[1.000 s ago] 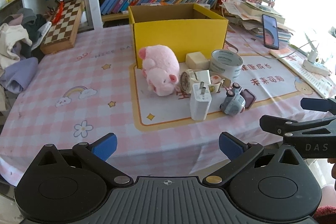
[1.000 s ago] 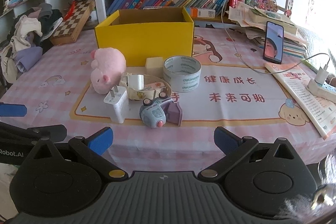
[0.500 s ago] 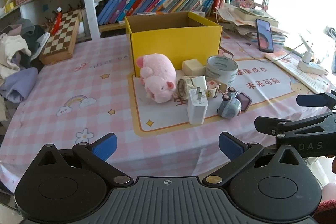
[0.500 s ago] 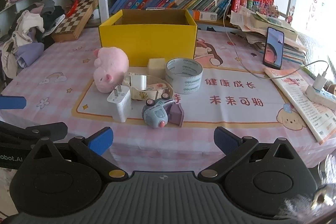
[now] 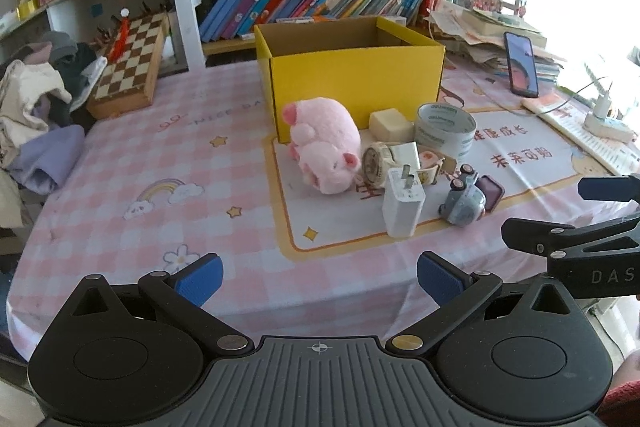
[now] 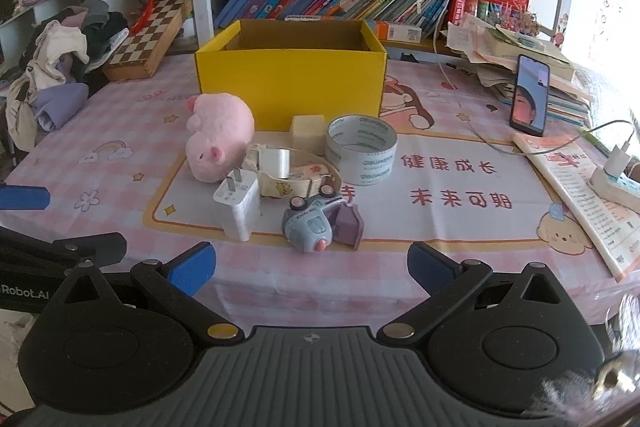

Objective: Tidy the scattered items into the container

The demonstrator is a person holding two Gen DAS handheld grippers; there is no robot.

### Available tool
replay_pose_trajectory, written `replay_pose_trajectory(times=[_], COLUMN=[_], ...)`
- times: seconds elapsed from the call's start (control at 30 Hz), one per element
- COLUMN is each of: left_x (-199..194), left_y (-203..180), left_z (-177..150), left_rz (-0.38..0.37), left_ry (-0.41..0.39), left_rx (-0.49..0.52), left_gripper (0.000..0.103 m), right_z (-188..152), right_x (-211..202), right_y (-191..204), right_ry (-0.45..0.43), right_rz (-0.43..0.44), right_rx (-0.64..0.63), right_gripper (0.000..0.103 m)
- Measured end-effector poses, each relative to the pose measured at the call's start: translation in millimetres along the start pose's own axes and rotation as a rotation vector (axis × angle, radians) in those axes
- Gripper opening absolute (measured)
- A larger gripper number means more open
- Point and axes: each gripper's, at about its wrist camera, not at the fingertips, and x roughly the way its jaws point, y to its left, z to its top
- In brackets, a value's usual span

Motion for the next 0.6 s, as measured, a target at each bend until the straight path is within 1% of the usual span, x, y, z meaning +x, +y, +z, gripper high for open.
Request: replay_pose_trajectory(times=[0.13, 0.23, 0.4, 0.5, 0.6], left_x=[2.2, 4.7, 8.8, 10.2, 10.9], left_y=[1.3, 0.0, -1.4, -0.7, -0.5], left_z=[0.2, 1.2, 3.5, 4.6, 5.8], left_rz=[-0.038, -0.050, -0.070, -0.100, -0.145], left_ry=[0.002, 0.009, 0.013, 0.009, 0.001], left_rx=[0.000, 0.009, 0.012, -0.001, -0.017], left_gripper=[0.103, 0.103, 0.103, 0.103, 0.103], right_z=[2.4, 4.0, 1.6, 2.6, 4.1], right_x=[1.4, 0.4, 4.3, 6.5, 8.1], right_y=[-0.6, -2.9, -3.7, -5.0, -6.8], right_ry=[-0.002, -0.012, 0.006, 0.014, 0.018], right_rz=[-0.001, -0.003, -0.002, -0.003, -0.004], right_rx=[0.007, 0.024, 0.025, 0.024, 0.022], right_gripper=[0.103, 0.103, 0.101, 0.099, 0.097])
